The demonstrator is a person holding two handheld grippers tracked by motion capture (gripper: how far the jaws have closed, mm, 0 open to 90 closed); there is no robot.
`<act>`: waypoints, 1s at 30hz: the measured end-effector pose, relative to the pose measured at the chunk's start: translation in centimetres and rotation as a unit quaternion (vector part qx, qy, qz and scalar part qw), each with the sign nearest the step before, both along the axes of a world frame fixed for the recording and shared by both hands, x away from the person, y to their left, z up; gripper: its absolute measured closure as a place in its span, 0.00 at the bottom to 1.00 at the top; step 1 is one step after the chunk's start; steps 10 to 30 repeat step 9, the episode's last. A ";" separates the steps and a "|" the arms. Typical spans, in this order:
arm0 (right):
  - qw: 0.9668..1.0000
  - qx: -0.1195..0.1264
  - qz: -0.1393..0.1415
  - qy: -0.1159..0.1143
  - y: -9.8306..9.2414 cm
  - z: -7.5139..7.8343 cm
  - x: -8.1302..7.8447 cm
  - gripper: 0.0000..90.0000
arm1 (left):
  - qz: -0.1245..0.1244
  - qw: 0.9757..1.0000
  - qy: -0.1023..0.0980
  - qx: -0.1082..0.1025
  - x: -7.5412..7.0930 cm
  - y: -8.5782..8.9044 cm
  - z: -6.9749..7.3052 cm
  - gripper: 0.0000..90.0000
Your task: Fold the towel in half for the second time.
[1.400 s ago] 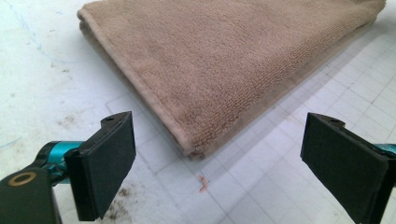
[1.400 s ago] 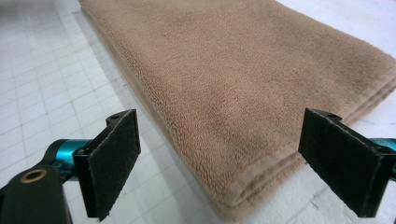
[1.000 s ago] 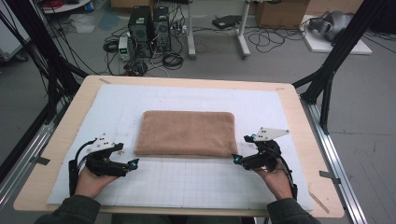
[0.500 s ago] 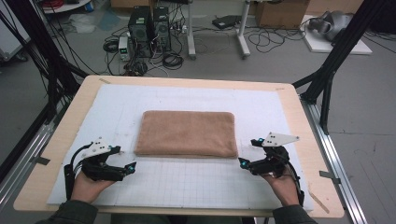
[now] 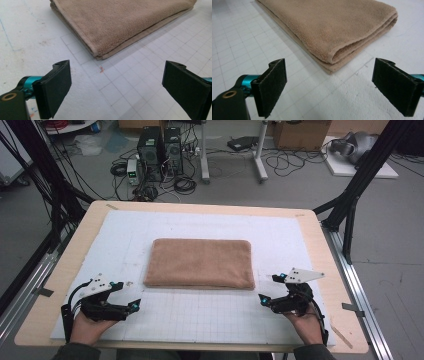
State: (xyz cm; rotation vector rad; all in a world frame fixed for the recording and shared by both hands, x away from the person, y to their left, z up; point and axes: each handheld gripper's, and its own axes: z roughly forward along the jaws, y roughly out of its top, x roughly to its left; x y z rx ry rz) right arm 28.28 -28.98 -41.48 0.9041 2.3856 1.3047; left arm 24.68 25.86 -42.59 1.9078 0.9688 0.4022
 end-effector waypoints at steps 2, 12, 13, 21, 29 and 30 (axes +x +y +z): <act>1.000 0.002 -0.001 0.000 -0.2 -0.2 -0.1 0.13 | 0.000 1.000 0.001 -0.002 -0.1 0.0 -0.1 0.10; 1.000 0.007 -0.003 0.006 -0.5 -0.8 -0.4 0.13 | -0.003 1.000 0.001 -0.002 -0.4 -0.2 -0.4 0.10; 1.000 0.007 -0.003 0.006 -0.5 -0.8 -0.4 0.13 | -0.003 1.000 0.001 -0.002 -0.4 -0.2 -0.4 0.10; 1.000 0.007 -0.003 0.006 -0.5 -0.8 -0.4 0.13 | -0.003 1.000 0.001 -0.002 -0.4 -0.2 -0.4 0.10; 1.000 0.007 -0.003 0.006 -0.5 -0.8 -0.4 0.13 | -0.003 1.000 0.001 -0.002 -0.4 -0.2 -0.4 0.10; 1.000 0.007 -0.003 0.006 -0.5 -0.8 -0.4 0.13 | -0.003 1.000 0.001 -0.002 -0.4 -0.2 -0.4 0.10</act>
